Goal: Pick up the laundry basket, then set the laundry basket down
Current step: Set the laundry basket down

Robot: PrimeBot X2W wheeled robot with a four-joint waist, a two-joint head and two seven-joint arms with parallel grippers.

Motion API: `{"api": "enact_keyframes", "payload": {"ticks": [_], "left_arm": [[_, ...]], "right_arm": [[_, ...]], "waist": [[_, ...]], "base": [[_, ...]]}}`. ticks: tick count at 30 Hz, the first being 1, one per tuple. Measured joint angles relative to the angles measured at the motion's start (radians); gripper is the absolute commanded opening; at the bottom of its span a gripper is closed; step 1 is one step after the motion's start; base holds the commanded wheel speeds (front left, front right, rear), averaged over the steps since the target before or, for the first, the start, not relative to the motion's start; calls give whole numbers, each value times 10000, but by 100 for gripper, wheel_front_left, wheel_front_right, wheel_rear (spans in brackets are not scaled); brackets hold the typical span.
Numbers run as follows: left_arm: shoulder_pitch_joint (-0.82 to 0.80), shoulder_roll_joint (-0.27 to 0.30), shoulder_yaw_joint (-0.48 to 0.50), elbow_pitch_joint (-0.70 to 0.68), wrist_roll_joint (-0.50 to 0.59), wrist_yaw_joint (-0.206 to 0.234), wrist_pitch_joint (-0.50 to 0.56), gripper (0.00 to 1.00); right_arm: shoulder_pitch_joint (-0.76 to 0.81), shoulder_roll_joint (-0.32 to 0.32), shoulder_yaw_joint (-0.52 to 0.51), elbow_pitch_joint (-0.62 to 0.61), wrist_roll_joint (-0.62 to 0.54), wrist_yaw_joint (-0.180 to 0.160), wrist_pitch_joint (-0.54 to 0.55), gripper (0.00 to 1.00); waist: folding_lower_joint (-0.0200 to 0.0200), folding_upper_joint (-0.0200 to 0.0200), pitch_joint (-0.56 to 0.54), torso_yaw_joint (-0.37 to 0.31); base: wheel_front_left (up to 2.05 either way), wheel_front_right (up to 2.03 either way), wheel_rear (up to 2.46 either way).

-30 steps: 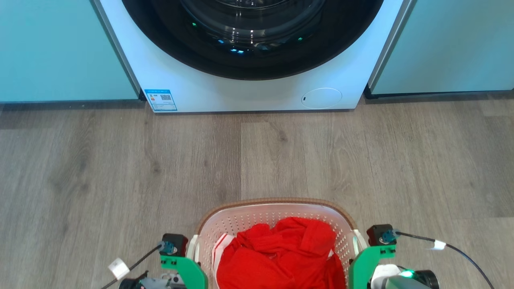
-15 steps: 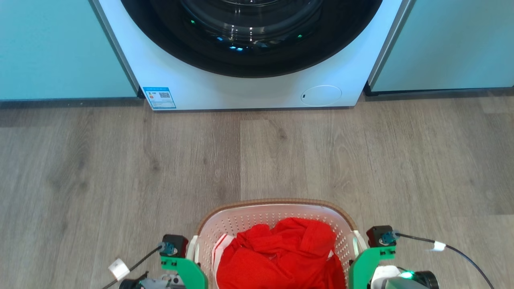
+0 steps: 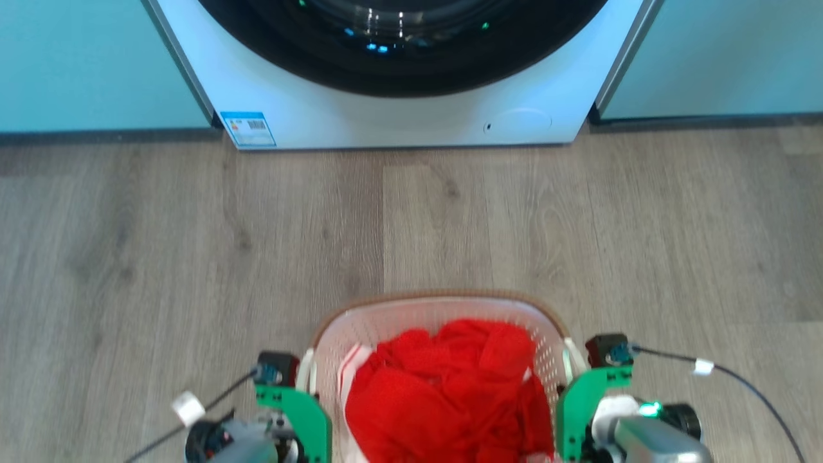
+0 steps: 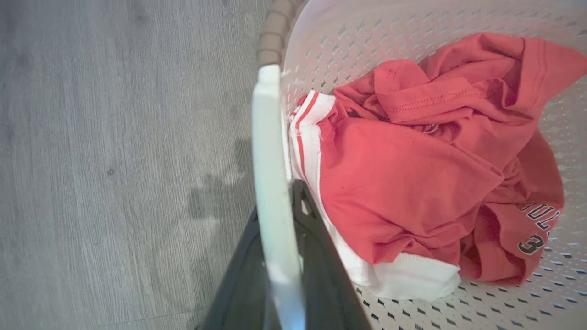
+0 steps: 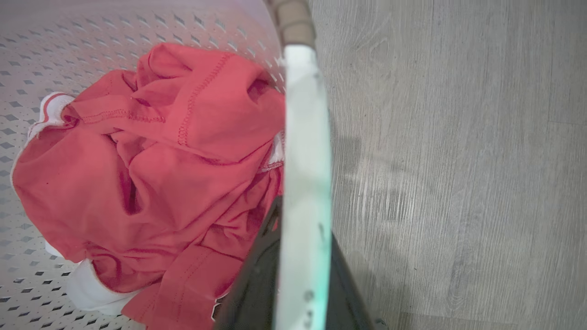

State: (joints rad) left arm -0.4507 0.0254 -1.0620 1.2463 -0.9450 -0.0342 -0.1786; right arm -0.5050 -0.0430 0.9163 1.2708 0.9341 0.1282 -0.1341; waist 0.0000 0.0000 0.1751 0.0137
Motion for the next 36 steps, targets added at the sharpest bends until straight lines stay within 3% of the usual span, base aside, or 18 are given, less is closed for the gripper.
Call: {"api": "enact_keyframes", "payload": {"ticks": [24, 36], "left_arm": [[-3659, 6, -15, 307, 121, -8, -445, 0], [-5186, -40, 67, 244, 119, -6, -650, 0]], "right_arm": [[-3557, -67, -201, 326, -268, 0, -656, 0], [-4766, -267, -2013, 301, -2098, 0, -729, 0]], "waist": [[3, -1, 3330, 147], [2, -1, 5318, 357]], "base": [[0, 0, 0], [0, 0, 0]]}}
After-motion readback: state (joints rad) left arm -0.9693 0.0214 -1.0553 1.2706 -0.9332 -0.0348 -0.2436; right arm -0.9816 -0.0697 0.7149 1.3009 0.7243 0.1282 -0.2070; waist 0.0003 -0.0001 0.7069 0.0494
